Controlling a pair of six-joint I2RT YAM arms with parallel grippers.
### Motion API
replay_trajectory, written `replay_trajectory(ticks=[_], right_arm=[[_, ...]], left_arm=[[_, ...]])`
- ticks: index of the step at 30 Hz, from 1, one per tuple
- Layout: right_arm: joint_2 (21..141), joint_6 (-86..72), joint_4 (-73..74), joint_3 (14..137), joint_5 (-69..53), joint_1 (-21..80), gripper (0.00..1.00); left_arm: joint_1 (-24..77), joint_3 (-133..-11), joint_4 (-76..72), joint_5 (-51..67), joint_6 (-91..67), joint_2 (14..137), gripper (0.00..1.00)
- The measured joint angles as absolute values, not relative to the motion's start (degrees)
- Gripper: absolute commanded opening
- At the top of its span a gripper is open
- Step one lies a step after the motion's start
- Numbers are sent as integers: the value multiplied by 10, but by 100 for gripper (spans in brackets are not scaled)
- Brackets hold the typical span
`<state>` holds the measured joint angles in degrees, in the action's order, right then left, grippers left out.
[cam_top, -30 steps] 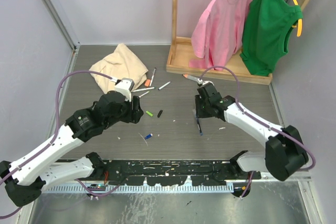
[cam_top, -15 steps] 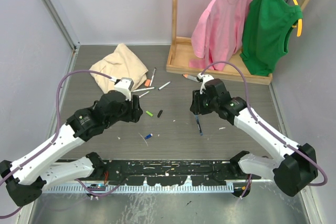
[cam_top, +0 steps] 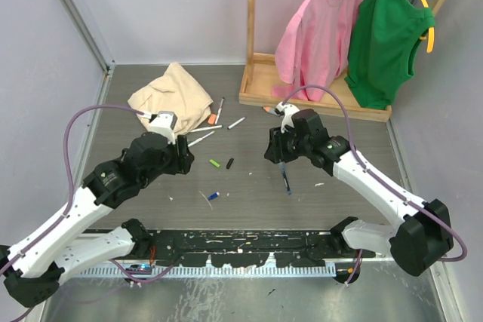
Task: Insert the pens into the pen caps
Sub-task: Pick up the pen from the center of the board.
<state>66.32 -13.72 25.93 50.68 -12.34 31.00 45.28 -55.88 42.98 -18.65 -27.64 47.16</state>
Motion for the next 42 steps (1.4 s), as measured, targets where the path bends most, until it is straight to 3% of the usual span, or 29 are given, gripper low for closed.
replay_trajectory(ticks=[15,35,42], right_arm=[[829,-158,212,611,-96,319,46],[1154,-95,192,913,-58,379,48],[1233,-111,196,1013,9,380,48]], left_arm=[[324,-552,522,-191,-288,400,56],[318,-548,566,-186,-258,314,56],[318,-540,564,-184,-257,312,57]])
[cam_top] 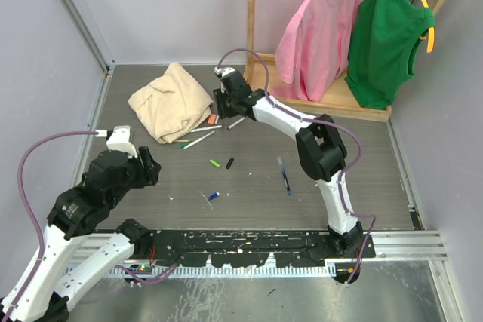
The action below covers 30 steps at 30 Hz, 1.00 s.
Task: Insert the pens into the pen caps
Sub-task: Pick up the pen from the center of the board.
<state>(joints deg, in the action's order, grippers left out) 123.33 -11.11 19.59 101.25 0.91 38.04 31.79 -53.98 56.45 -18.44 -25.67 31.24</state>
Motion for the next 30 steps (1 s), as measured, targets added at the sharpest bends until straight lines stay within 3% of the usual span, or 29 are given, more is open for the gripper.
replay_trajectory(ticks=[11,23,30], right_arm=[[1355,-181,195,1145,106,380,48],[1448,-194,196,1237,132,380,48],[1471,-191,205,1263,137,380,43]], left_arm=[[318,-540,564,-182,-256,312,57],[318,-536,564,-177,-256,311,57],[318,-534,564,-177,-256,311,57]])
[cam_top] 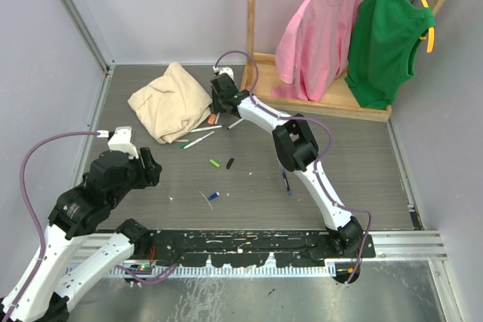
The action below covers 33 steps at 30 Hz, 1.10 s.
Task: Insert the pens into the pen caps
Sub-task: Pick up the pen from the center of the board.
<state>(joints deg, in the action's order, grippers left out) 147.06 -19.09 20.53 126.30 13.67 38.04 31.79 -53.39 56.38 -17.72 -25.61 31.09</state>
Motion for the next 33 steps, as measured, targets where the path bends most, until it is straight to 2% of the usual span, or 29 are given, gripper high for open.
replay_trajectory(ticks=[18,26,33], right_arm=[[1457,-132,206,1238,132,382,4],[1409,-121,197,1174,69,382,0],[1279,-118,125,1057,24,378,0]], left_arm=[[318,-531,561,-177,-256,312,56],[318,-531,560,-177,-256,312,56],[318,-531,560,-177,-256,311,56]])
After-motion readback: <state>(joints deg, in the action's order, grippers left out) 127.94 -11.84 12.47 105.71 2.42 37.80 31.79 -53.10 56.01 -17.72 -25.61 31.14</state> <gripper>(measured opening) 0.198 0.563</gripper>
